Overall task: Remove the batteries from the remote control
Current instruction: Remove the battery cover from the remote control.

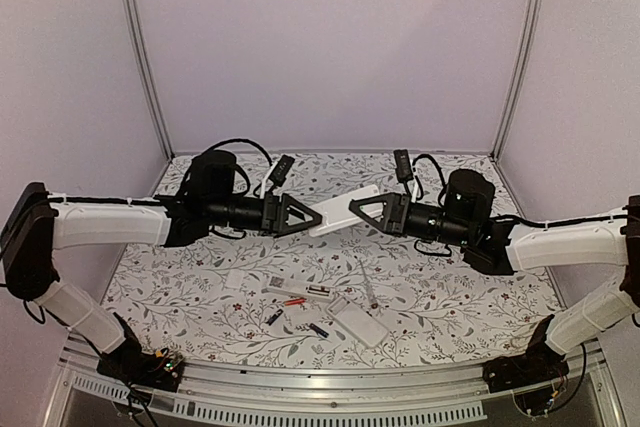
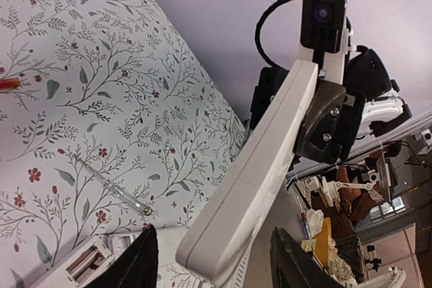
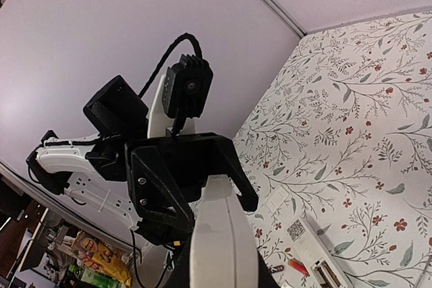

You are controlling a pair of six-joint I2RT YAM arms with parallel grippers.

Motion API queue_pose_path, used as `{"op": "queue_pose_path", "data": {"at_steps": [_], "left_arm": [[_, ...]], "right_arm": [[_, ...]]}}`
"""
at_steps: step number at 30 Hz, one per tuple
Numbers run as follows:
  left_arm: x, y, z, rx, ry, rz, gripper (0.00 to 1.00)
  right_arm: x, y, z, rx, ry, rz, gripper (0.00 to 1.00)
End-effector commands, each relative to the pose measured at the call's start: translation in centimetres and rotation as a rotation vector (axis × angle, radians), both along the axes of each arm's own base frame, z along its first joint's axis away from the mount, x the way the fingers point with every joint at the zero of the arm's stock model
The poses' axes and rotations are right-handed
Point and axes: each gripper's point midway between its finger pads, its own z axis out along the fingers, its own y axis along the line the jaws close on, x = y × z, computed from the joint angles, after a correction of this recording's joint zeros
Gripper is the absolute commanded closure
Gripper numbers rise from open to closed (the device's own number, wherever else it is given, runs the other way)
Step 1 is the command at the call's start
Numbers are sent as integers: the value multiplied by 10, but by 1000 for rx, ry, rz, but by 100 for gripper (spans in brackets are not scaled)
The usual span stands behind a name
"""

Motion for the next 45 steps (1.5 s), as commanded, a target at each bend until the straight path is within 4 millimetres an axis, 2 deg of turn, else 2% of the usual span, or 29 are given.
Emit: {"op": "queue_pose_path", "data": {"at_steps": [1,4,11,21,26,35,39,45], "left_arm": [[-3,-10,7,-31,-3,-25,45],[-3,-10,3,-21,1,-16,50],[-1,-5,-8,5,17,13,70],[-3,5,-24,25,45,40,76],[-4,4,-19,8,36,27,71],[-5,-8,0,-28,-16,-16,42],[-2,-10,0,-25,-19,-12,42],[0,-11,-3,-26,-2,-4,50]], "right_arm": [[-1,-3,11,27,-43,-3,100],[-1,-4,10,26,-41,-4,100],[-2,-6,15,35,-48,-11,100],[-5,-11,21,53,-52,-19,100],[-5,-11,21,53,-48,-17,100],[-6,-5,18,49,-45,9,100],[-6,-4,16,47,-40,17,100],[-7,-3,18,50,-45,21,100]]}}
